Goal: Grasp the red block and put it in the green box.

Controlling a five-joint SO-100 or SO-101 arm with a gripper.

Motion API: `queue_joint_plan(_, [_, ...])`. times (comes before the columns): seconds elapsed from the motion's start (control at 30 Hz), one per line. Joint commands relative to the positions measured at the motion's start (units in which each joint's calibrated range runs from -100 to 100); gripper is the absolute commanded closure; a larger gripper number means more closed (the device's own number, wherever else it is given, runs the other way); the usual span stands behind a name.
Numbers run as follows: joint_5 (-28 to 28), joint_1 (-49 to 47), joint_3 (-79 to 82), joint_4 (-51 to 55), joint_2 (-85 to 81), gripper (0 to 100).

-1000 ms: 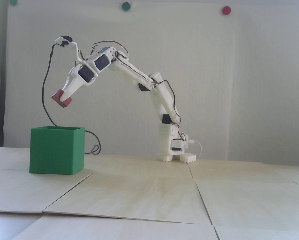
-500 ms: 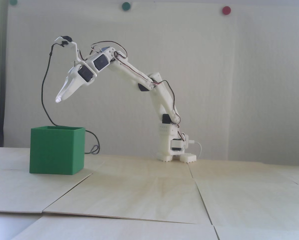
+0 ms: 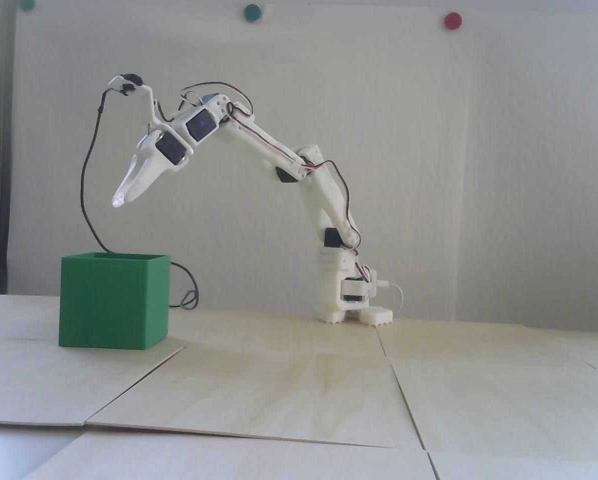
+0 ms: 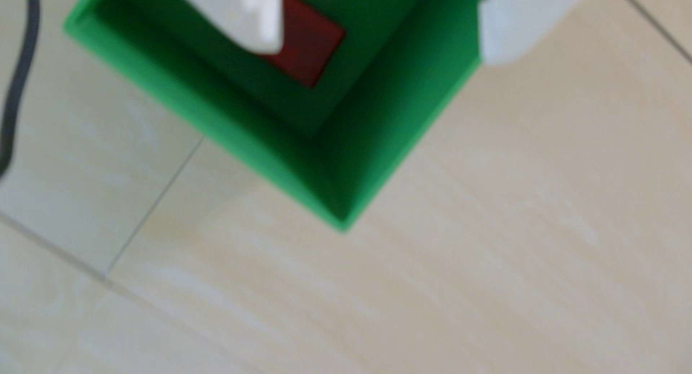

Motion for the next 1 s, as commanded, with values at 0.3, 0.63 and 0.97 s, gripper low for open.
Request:
queue_joint_plan(0.3, [-6.5,-15.5,30.2,21.8,-44.6,96])
queue_joint_plan(0.63, [-6.5,-26.0,98.8,-10.2,-75.8,96])
queue_joint_plan(0.97, [-6.1,-34.8,139.4,-16.5,-98.8,96])
